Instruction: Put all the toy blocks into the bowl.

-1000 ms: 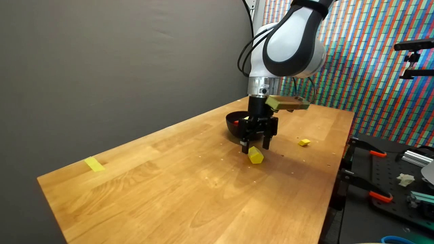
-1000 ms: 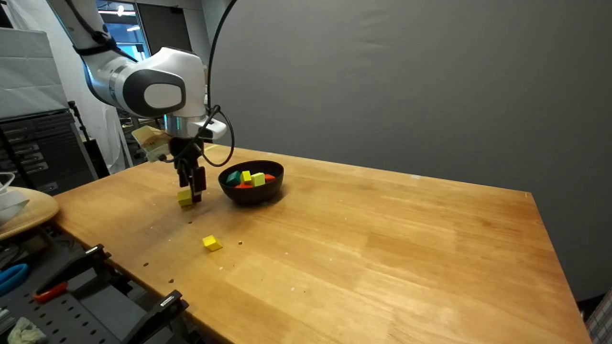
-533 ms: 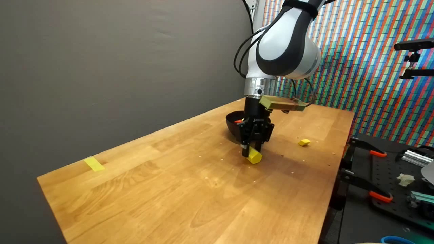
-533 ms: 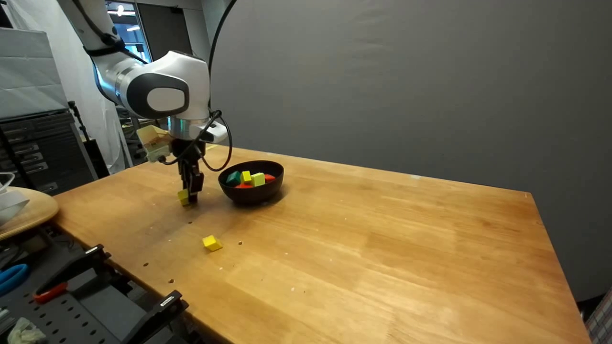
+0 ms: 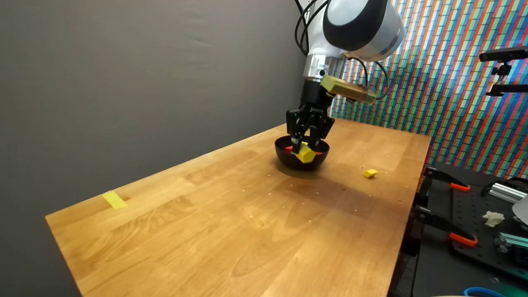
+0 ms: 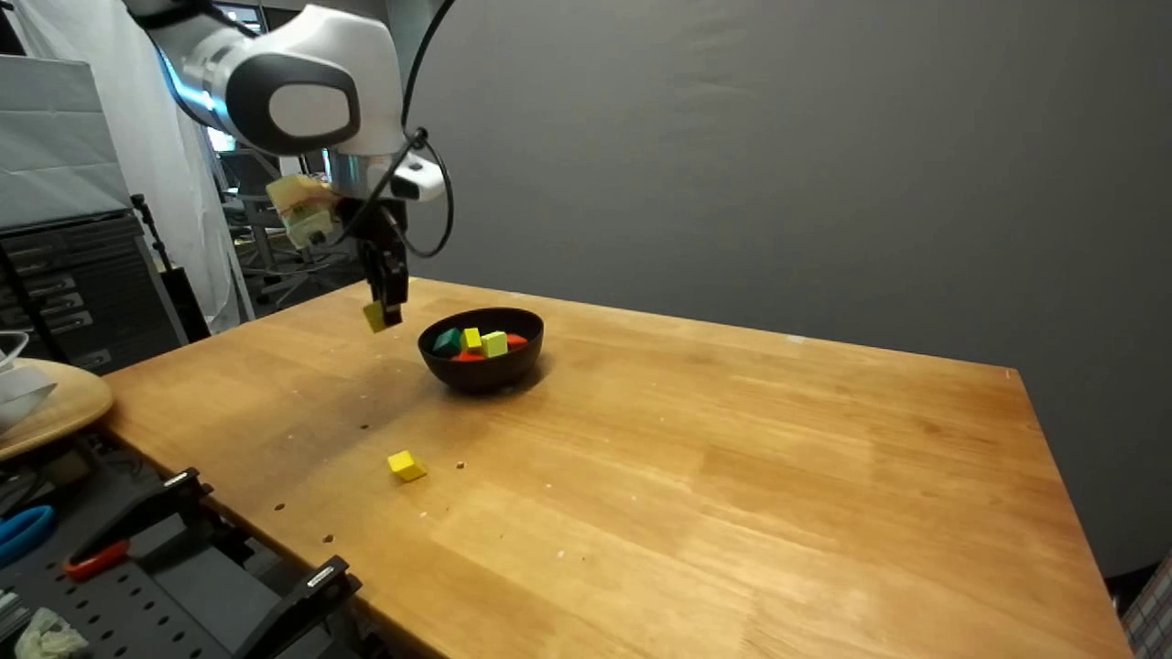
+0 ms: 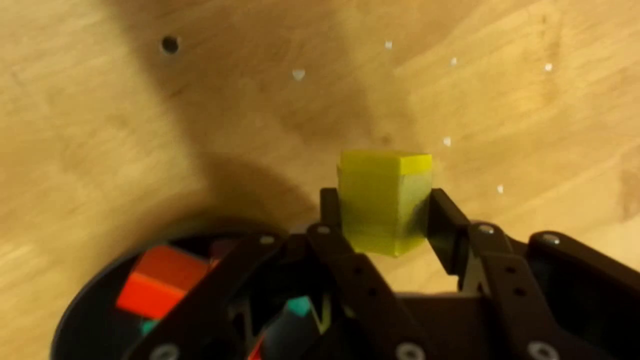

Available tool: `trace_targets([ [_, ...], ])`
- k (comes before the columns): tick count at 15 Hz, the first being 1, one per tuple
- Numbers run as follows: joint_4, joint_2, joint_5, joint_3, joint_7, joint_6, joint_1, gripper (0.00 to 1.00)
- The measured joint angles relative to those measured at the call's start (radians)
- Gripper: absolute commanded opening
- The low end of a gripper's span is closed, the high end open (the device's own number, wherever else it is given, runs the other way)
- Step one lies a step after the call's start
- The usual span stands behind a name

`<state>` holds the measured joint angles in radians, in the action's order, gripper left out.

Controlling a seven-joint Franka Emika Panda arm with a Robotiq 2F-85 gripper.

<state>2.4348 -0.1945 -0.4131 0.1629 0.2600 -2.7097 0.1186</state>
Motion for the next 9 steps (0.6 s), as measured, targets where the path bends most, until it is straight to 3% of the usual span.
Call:
trace_targets([
  [3, 0.042, 0.111, 0.024, -0.056, -0.002, -0.086, -0.010, 0.21],
  [5, 0.043, 0.112, 0.025, -0.070, -0.012, -0.164, -0.021, 0.21],
  [6, 0.040, 0.098, 0.025, -0.072, -0.014, -0.194, -0.025, 0.33],
  [7, 0.036, 0.080, 0.025, -0.072, -0.014, -0.217, -0.027, 0.71],
  [9, 0.026, 0.035, 0.034, -0.073, -0.013, -0.253, -0.028, 0.76],
])
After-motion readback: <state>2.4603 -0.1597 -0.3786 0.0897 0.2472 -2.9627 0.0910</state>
